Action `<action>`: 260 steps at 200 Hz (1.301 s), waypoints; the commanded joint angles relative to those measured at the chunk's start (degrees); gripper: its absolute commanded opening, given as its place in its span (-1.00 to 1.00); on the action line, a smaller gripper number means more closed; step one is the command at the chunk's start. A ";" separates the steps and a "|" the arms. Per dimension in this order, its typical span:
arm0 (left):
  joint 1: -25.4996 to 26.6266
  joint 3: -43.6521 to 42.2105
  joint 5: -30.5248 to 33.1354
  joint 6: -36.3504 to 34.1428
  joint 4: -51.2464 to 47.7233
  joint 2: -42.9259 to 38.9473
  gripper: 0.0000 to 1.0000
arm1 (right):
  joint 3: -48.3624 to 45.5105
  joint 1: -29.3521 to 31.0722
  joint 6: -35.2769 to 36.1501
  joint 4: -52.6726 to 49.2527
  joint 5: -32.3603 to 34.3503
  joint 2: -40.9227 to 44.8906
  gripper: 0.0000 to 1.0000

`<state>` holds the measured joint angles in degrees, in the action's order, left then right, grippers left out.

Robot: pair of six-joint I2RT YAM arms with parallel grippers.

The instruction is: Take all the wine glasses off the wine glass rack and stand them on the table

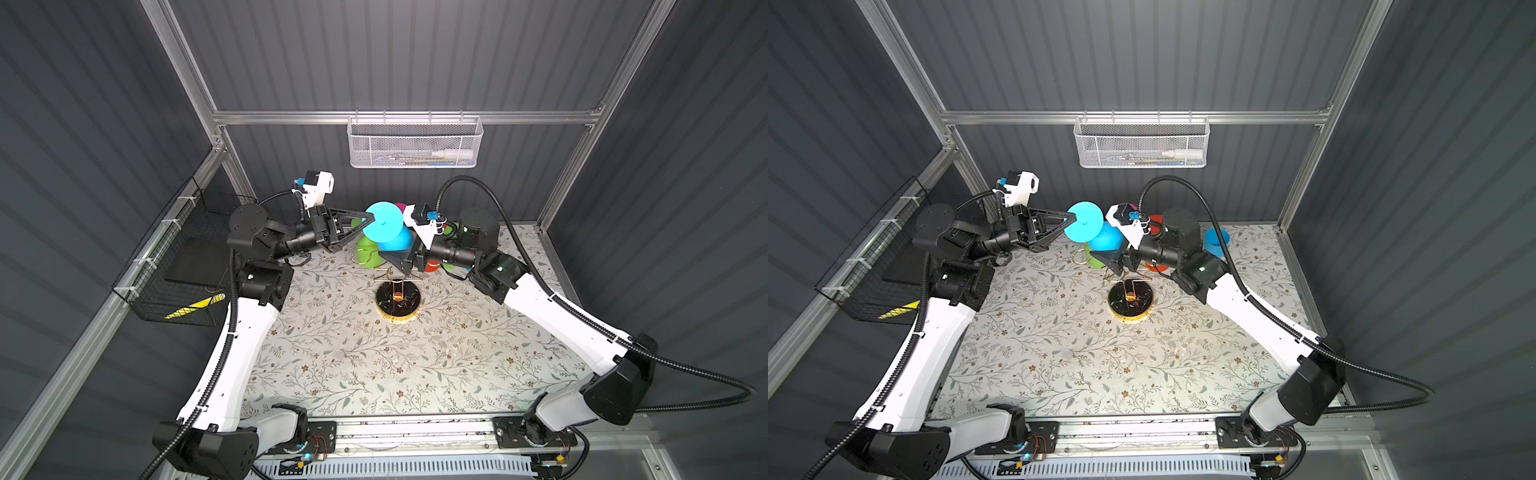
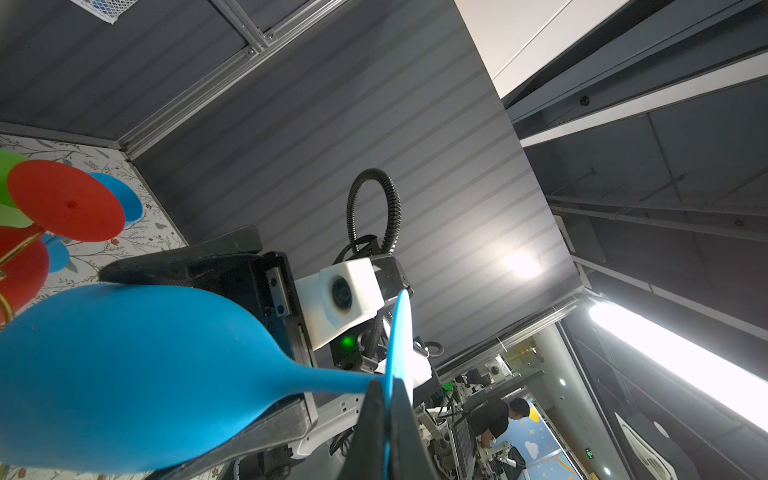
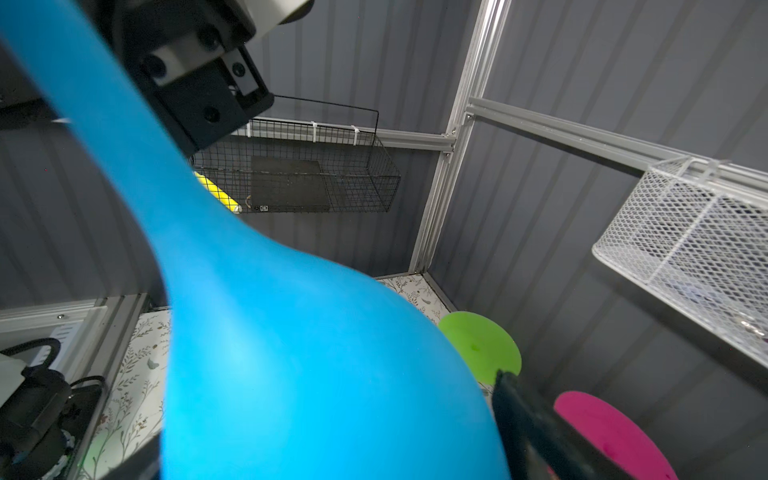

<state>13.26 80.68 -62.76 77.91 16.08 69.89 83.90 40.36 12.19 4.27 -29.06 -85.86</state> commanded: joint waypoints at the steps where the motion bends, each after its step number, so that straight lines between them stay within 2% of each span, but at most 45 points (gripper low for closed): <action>1: 0.28 -1.23 -0.38 -0.08 3.65 0.18 -1.00 | -0.95 0.83 -1.32 0.25 1.23 1.15 0.68; 34: 0.28 -1.29 0.16 -0.52 4.03 0.38 -1.00 | -2.94 1.06 -1.95 0.45 1.86 2.89 0.52; 51: 0.28 -1.32 0.50 -1.39 3.60 0.46 -0.85 | -3.98 1.24 -3.26 0.11 2.31 4.22 0.50; 71: 0.28 -0.73 1.39 -5.80 -0.11 0.06 -0.28 | -4.78 1.27 -5.58 -1.54 3.21 6.17 0.45; 83: 0.28 -0.20 2.45 -11.14 -4.82 -0.39 -0.05 | -5.12 1.23 -7.09 -3.82 4.45 7.76 0.42; 92: 0.28 1.76 3.99 -16.54 -9.85 -0.99 0.03 | -5.39 1.23 -8.03 -6.01 5.50 9.08 0.41; 117: 0.28 4.46 14.28 -38.55 -27.19 -3.11 0.09 | -6.06 1.24 -10.19 -14.17 8.74 13.39 0.38; 125: 0.28 3.13 17.61 -42.49 -27.24 -4.05 0.10 | -6.11 1.22 -10.94 -16.99 9.19 14.74 0.36; 131: 0.28 1.65 19.64 -45.08 -26.32 -4.74 0.11 | -5.99 1.26 -11.36 -19.28 11.89 15.58 0.36; 145: 0.30 -3.20 22.31 -49.39 -21.70 -6.02 0.12 | -5.08 1.22 -12.38 -24.91 13.74 16.91 0.34; 172: 0.41 -5.81 22.50 -56.43 -16.84 -5.48 0.10 | -3.39 1.22 -13.98 -33.87 15.32 18.44 0.30; 199: 1.11 -8.28 22.73 -68.59 -13.28 -6.74 0.06 | -0.49 1.21 -14.82 -40.59 16.25 18.15 0.28; 237: 3.01 -12.49 22.60 -85.21 -7.89 -9.03 0.00 | 1.64 1.26 -15.60 -44.08 15.83 16.90 0.25; 260: 4.81 -13.08 22.68 -91.40 -7.37 -8.66 -0.02 | 2.92 1.24 -16.38 -44.86 15.22 15.80 0.23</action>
<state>16.49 68.18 -40.27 -0.86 4.64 62.11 84.51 41.36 -2.76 -37.78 -13.65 -69.06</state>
